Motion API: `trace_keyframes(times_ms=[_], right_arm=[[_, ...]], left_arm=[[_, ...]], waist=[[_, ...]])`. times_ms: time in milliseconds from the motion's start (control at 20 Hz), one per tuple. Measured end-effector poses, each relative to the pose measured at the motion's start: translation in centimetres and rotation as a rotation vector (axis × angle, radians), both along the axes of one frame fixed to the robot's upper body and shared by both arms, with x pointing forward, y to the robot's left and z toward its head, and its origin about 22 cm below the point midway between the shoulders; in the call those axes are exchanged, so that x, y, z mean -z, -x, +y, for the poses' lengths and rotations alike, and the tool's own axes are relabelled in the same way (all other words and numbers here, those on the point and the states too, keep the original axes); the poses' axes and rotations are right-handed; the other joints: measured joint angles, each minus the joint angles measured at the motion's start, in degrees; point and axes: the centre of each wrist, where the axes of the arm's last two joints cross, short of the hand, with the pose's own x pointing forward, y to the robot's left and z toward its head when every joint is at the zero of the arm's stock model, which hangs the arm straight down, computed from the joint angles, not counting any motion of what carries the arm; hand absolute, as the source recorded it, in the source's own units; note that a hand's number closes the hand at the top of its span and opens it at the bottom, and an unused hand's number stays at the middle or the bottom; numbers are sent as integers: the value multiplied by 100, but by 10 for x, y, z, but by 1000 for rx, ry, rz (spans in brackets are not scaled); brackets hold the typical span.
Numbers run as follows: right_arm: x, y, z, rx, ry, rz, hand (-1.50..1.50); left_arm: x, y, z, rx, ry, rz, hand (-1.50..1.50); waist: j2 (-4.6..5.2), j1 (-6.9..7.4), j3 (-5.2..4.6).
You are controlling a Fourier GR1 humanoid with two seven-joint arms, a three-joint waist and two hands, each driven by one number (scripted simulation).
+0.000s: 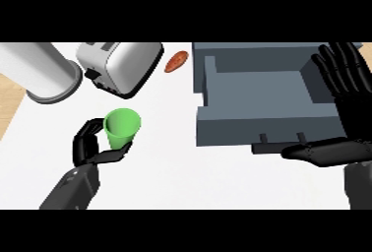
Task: Pick up the cup, place it into the drawer and close the drawer
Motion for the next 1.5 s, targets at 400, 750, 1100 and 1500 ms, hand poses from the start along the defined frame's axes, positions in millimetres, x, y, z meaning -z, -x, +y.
trace_keyframes(times_ms=[400, 750, 1100, 1500], right_arm=[[4, 7, -5, 12, -2, 7, -150], [10, 7, -6, 40, 12, 20, -150], [11, 3, -7, 56, 12, 18, -150], [11, 4, -9, 54, 17, 14, -150]], left_arm=[[-33, -39, -18, 174, 26, -120, 150], [-100, -93, -67, 361, 17, -242, 150], [-184, -125, -130, 474, -16, -282, 150], [-273, -139, -196, 487, -75, -247, 150]], waist=[[-55, 78, 13], [-105, 201, 25], [-116, 213, 27], [-82, 96, 24]])
